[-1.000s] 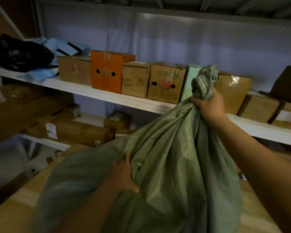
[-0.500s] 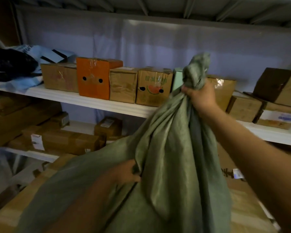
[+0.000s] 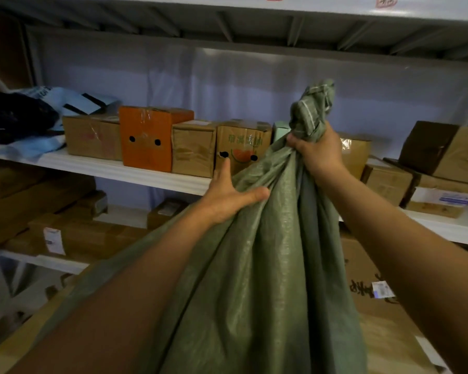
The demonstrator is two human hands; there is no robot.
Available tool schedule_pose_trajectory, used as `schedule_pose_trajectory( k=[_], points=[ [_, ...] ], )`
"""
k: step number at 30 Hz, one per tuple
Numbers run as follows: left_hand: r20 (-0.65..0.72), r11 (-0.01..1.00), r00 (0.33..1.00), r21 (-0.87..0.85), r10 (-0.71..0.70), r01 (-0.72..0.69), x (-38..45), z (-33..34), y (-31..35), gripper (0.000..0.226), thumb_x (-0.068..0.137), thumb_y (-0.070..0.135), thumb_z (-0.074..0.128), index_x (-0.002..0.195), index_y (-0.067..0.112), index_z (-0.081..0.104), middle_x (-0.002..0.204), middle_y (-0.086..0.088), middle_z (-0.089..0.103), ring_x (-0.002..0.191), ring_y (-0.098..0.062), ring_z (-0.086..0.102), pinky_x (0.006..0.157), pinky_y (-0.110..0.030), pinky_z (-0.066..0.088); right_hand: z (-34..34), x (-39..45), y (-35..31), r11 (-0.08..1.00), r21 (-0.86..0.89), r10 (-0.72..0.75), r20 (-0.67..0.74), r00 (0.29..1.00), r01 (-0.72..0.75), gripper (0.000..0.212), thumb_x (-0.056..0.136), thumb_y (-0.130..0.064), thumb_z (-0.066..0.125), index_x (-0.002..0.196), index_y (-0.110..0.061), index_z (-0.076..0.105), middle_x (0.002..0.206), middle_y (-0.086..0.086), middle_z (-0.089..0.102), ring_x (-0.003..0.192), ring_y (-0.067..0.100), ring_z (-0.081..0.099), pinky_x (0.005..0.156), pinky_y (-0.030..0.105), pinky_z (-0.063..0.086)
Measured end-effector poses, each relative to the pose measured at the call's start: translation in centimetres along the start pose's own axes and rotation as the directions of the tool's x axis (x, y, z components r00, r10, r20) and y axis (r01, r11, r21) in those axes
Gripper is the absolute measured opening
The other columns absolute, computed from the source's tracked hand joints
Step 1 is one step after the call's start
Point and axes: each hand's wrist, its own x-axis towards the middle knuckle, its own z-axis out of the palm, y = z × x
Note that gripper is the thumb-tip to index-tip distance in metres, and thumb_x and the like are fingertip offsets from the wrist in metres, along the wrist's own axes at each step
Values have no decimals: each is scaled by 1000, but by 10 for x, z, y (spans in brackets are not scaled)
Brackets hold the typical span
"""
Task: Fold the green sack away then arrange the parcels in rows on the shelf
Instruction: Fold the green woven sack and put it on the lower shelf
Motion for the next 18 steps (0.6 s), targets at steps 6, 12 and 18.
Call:
schedule_pose_trajectory(
  k=[6,12,18],
  points=[
    [45,1000,999,22,14,-15,15,52,-3,146,52,51,85,149,21,-20,161,-4,-7,149,-19,0,121,-42,13,25,-16,1,981,156,109,45,993,-115,24,78,-13,74,96,-15,58,102,11,68,97,30,65,92,47,52],
    [-58,946,988,-284,146,-156,25,70,12,123,41,29,92,145,10,28,141,-1,47,126,-10,47,97,-17,43,27,-16,-10,915,358,136,164,977,-188,22,80,-16,71,99,-14,58,102,14,68,97,30,66,91,49,53],
    [-133,965,982,-244,-135,99,15,75,-3,51,64,18,85,111,14,66,108,-5,69,100,-21,64,89,-33,50,18,-29,25,928,296,140,285,948,-226,12,83,-26,69,94,-22,64,110,11,69,104,27,65,98,49,49]
  ],
)
